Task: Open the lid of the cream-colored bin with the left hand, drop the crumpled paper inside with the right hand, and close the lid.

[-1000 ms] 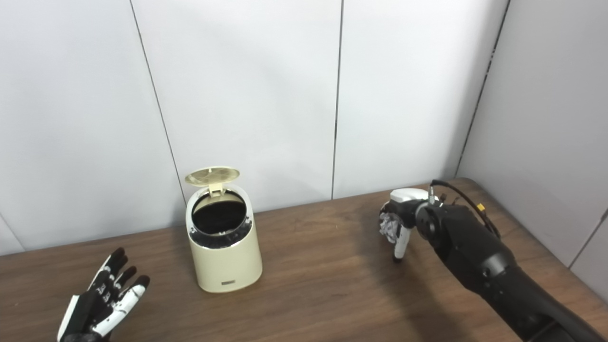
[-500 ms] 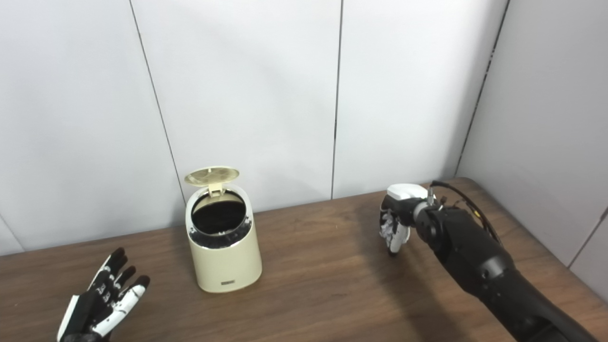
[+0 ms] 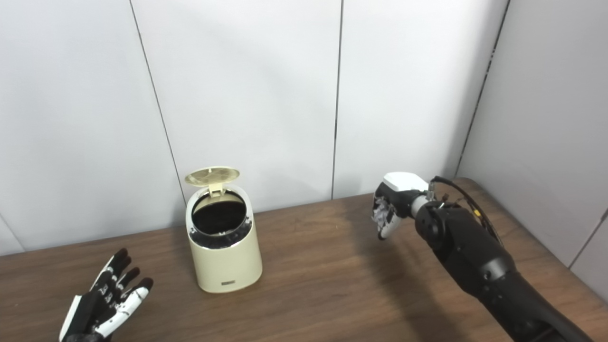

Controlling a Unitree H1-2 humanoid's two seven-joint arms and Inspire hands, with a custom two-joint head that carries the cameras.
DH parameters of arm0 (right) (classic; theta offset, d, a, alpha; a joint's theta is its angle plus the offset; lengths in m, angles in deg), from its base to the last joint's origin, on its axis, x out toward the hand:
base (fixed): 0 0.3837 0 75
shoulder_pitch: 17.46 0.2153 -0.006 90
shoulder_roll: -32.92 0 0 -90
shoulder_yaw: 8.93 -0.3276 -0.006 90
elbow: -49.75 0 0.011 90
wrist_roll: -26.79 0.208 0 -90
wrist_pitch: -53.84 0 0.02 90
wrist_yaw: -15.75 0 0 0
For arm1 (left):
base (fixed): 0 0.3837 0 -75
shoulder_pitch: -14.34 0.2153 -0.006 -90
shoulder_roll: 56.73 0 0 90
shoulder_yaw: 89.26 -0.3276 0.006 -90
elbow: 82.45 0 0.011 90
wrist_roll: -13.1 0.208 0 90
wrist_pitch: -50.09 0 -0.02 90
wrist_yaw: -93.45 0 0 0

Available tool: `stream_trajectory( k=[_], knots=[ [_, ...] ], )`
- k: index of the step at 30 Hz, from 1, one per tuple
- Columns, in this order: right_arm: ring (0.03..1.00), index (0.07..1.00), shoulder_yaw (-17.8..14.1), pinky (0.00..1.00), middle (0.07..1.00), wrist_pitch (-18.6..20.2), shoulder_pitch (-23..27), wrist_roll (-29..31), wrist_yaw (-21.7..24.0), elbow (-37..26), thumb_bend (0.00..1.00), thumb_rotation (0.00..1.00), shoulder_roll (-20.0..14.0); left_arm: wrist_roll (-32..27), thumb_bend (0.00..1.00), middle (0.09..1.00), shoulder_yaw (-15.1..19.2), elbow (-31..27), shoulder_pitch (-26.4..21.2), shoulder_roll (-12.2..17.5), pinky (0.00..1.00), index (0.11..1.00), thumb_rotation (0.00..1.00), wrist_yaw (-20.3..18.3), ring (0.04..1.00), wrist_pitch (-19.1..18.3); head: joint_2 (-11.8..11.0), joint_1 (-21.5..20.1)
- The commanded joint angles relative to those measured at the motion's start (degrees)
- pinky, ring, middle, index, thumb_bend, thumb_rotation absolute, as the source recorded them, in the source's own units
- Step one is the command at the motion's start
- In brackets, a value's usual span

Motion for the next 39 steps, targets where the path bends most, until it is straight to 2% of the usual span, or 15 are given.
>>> stream_trajectory(
  k=[1, 7, 13, 17, 21, 25, 29, 35, 39],
  knots=[
    [0.412, 0.512, -1.74, 0.46, 0.492, 0.32, 1.99, 0.04, -0.30, -3.33, 0.52, 0.00, -2.05, 0.24, 0.53, 0.972, -0.17, -1.44, -1.74, 0.31, 0.81, 0.994, 0.13, -0.11, 0.921, 2.09, 0.03, -0.01],
    [0.405, 0.511, -2.57, 0.43, 0.493, 1.14, 2.97, -0.16, 3.54, -10.81, 0.52, 0.00, -3.20, 1.81, 0.51, 0.969, -1.00, -1.24, -1.81, 0.37, 0.83, 0.993, 0.10, 0.34, 0.922, 1.87, -0.25, 1.32],
    [0.412, 0.496, -2.93, 0.42, 0.503, 6.04, 4.06, -1.41, 9.34, -19.51, 0.52, 0.00, -1.80, 1.76, 0.53, 0.971, -1.19, -0.01, -1.96, -0.15, 0.81, 0.989, 0.10, 0.12, 0.919, 3.21, -0.75, 3.13],
    [0.419, 0.485, -2.71, 0.45, 0.511, 6.99, 4.16, -2.31, 10.49, -22.52, 0.52, 0.00, -0.74, 2.00, 0.53, 0.970, -1.35, 0.58, -2.07, -0.58, 0.80, 0.986, 0.09, 0.35, 0.918, 3.86, -0.83, 4.18],
    [0.415, 0.485, -3.62, 0.42, 0.513, 5.76, 3.70, -0.81, 8.43, -23.42, 0.52, 0.00, 1.40, 2.71, 0.54, 0.962, -1.71, 1.35, -2.17, -0.88, 0.76, 0.981, 0.11, 0.77, 0.904, 4.55, -1.29, 5.50],
    [0.452, 0.461, -4.34, 0.45, 0.513, 5.43, 3.22, 0.51, 7.09, -23.56, 0.52, 0.00, 4.86, 3.17, 0.55, 0.955, -2.00, 1.64, -2.05, -0.89, 0.76, 0.973, 0.12, 0.98, 0.902, 4.97, -1.46, 6.17],
    [0.433, 0.481, -3.53, 0.42, 0.498, 6.24, 3.80, 0.17, 6.74, -25.66, 0.52, 0.00, 9.33, 2.89, 0.55, 0.958, -2.06, 1.38, -1.92, -1.19, 0.76, 0.973, 0.14, 1.04, 0.911, 4.89, -1.60, 7.21],
    [0.447, 0.476, -1.92, 0.44, 0.487, 5.38, 5.54, -0.99, 7.91, -26.92, 0.52, 0.00, 11.89, 5.23, 0.57, 0.951, -2.80, 1.56, -1.88, -1.48, 0.75, 0.972, 0.14, 2.27, 0.897, 5.22, -1.62, 8.87],
    [0.418, 0.481, -1.28, 0.36, 0.500, 7.21, 6.44, -0.95, 8.51, -28.26, 0.52, 0.00, 14.46, 6.64, 0.58, 0.948, -3.47, 1.75, -1.95, -1.63, 0.74, 0.969, 0.16, 2.99, 0.892, 5.33, -1.64, 9.73]
  ],
)
